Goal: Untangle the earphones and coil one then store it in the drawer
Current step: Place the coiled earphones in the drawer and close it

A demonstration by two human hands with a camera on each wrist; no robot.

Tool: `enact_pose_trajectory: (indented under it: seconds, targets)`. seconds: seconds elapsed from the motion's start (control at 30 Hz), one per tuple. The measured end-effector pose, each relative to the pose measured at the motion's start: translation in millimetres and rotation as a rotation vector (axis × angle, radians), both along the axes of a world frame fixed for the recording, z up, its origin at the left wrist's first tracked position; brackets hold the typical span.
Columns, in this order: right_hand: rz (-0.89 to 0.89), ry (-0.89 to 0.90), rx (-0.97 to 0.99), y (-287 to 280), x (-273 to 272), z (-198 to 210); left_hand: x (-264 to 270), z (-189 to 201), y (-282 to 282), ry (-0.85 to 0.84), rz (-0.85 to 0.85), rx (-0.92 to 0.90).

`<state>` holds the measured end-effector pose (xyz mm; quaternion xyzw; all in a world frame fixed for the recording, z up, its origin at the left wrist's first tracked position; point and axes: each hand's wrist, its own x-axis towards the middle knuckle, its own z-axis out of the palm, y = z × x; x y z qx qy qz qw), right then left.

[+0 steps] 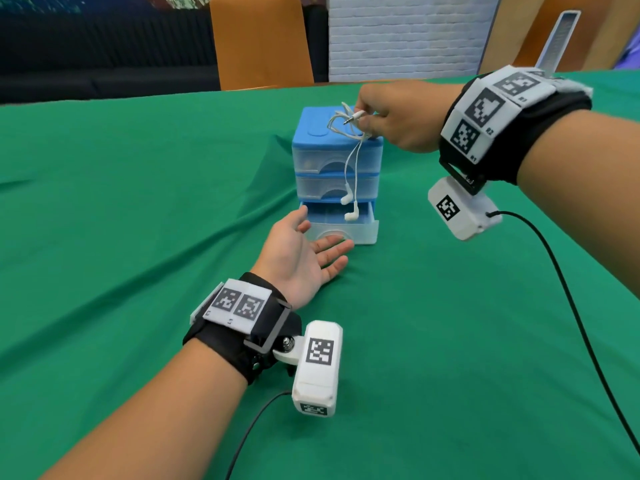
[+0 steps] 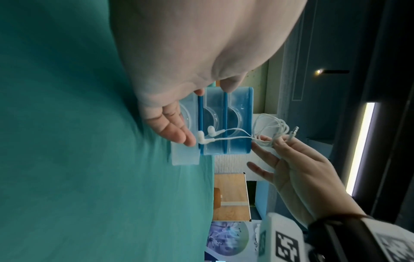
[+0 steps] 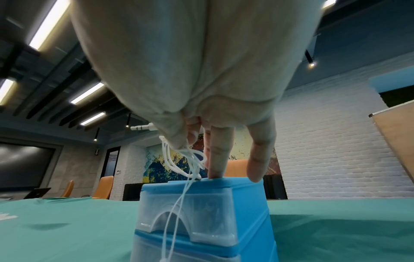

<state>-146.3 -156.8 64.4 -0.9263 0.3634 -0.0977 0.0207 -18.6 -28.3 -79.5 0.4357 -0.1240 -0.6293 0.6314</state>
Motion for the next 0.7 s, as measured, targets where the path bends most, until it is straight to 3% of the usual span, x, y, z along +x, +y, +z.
enact_pose_trajectory:
  seconds: [0.43, 0.57, 0.7]
  targets:
    - [-0.03, 0.056, -0.075, 17.6, 7.8, 0.3, -4.1, 3.6, 36.8, -0.075, -0.048, 0.07]
    - [-0.031, 0.073, -0.1, 20.5, 11.0, 1.0, 3.8, 11.6, 41.1, -0.37, -0.074, 0.185]
    - [-0.014, 0.084, -0.136, 20.5, 15.2, 2.8, 18.1, 28.9, 28.4, -0.808, 0.156, 0.085]
